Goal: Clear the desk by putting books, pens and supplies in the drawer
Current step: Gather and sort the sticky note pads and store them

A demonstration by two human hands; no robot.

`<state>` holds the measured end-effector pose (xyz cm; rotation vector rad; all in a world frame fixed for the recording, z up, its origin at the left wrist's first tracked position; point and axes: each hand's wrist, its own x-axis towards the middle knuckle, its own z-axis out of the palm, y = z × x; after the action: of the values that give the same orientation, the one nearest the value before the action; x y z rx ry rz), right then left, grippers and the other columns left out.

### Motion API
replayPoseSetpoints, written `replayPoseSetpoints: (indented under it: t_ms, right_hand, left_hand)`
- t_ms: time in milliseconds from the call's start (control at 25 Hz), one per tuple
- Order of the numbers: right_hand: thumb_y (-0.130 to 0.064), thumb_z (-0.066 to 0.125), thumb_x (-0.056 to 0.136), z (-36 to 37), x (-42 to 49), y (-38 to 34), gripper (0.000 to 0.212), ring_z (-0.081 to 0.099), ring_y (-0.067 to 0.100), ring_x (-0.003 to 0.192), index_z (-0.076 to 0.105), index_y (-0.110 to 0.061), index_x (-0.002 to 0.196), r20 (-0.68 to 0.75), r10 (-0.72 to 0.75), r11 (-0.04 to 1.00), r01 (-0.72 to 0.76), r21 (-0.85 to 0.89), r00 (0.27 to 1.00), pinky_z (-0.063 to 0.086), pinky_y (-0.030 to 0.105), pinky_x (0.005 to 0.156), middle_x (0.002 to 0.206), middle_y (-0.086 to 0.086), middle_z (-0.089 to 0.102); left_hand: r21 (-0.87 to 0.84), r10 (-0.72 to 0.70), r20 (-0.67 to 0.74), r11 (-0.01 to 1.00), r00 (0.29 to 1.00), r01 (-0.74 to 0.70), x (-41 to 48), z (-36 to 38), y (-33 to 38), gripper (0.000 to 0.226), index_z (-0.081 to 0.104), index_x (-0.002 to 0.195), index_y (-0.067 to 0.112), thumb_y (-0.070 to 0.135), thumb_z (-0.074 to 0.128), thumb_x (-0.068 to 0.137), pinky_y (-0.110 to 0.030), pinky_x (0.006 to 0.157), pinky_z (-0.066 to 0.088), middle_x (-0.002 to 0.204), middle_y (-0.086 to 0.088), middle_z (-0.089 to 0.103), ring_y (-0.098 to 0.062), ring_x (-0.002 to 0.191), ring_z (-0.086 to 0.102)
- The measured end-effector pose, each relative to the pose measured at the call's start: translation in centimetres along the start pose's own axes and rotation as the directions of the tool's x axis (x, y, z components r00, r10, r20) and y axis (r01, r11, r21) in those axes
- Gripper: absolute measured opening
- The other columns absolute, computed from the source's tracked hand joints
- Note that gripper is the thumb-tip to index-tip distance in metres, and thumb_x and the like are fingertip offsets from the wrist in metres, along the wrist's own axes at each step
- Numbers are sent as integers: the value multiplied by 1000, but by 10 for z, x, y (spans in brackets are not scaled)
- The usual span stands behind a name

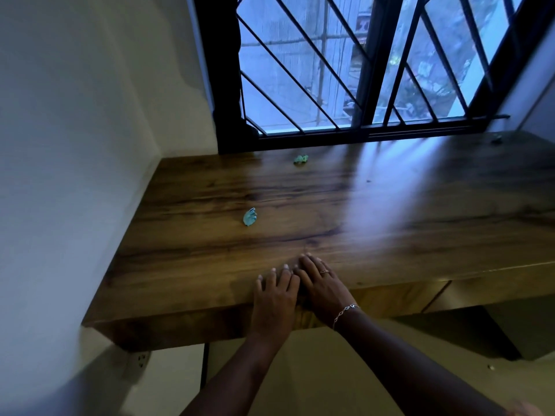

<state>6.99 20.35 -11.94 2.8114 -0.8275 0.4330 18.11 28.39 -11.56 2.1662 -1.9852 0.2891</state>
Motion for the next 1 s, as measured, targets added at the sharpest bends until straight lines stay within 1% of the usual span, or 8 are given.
replayPoseSetpoints:
  t_ms: [240, 400, 520, 600, 760, 800, 920, 1000]
  right_hand:
    - [-54, 39, 73, -10, 1, -4, 61, 63, 23, 110, 42, -16, 120, 145, 71, 991, -86, 98, 987, 53, 34, 87, 117, 8, 66]
    - [-63, 34, 63, -8, 3, 4, 74, 61, 29, 112, 47, -14, 117, 246, 119, 984, -146, 97, 962, 57, 38, 82, 116, 9, 65]
    - [-65, 33, 66, -16, 5, 10, 78, 53, 33, 118, 53, -10, 118, 285, 105, 973, -157, 167, 953, 53, 41, 88, 129, 13, 53]
    - [-65, 27, 71, -22, 14, 18, 78, 52, 32, 113, 55, -9, 117, 208, 101, 973, -140, 183, 973, 51, 39, 86, 128, 12, 51]
    - [-37, 57, 74, -23, 41, 39, 30, 67, 30, 66, 67, -12, 88, 155, 220, 932, -254, 258, 963, 53, 30, 52, 86, 9, 66]
    - [-28, 63, 72, -21, 48, 45, 24, 66, 32, 65, 67, -11, 89, 130, 226, 928, -254, 272, 965, 52, 30, 52, 87, 11, 66]
    - [-23, 54, 89, -22, 72, 69, 30, 58, 35, 99, 59, -11, 116, 140, 302, 908, -330, 258, 943, 47, 32, 81, 123, 10, 55]
    - [-27, 44, 92, -19, 90, 90, 37, 53, 33, 109, 53, -11, 124, 172, 307, 897, -345, 276, 936, 40, 30, 89, 134, 9, 46]
  left_hand:
    - [-55, 146, 54, 988, 988, -143, 5, -16, -20, 51, 70, 97, 24, 48, 76, 52, -31, 64, 54, 101, 3, 71, -14, 81, 67]
    - [-149, 160, 105, 978, 982, -143, 14, -29, -35, 69, 53, 128, 18, 51, 13, 82, -38, 95, 41, 133, -2, 55, -22, 118, 51]
    - [-190, 166, 22, 969, 986, -158, 26, -34, -45, 42, 51, 127, 17, 38, 37, 93, -37, 97, 37, 127, -4, 54, -23, 119, 45]
    - [-191, 137, -77, 970, 988, -149, 39, -34, -58, 38, 57, 120, 15, 33, 51, 86, -39, 91, 44, 116, -6, 58, -26, 112, 51]
    - [-191, -12, -34, 982, 999, 5, 71, -32, -84, 49, 65, 108, 11, 26, 80, 64, -43, 86, 53, 110, -14, 63, -37, 107, 60]
    - [-167, -11, -26, 986, 1000, 6, 79, -28, -90, 56, 66, 106, 9, 24, 86, 55, -45, 83, 53, 111, -17, 64, -41, 108, 60]
    - [-72, -26, 5, 997, 1000, 27, 105, -13, -107, 70, 66, 114, 10, 25, 88, 50, -47, 79, 56, 122, -22, 61, -44, 115, 56]
    - [-122, -63, 8, 990, 998, 64, 121, -5, -114, 66, 54, 130, 11, 19, 77, 69, -51, 93, 50, 141, -22, 44, -45, 129, 41]
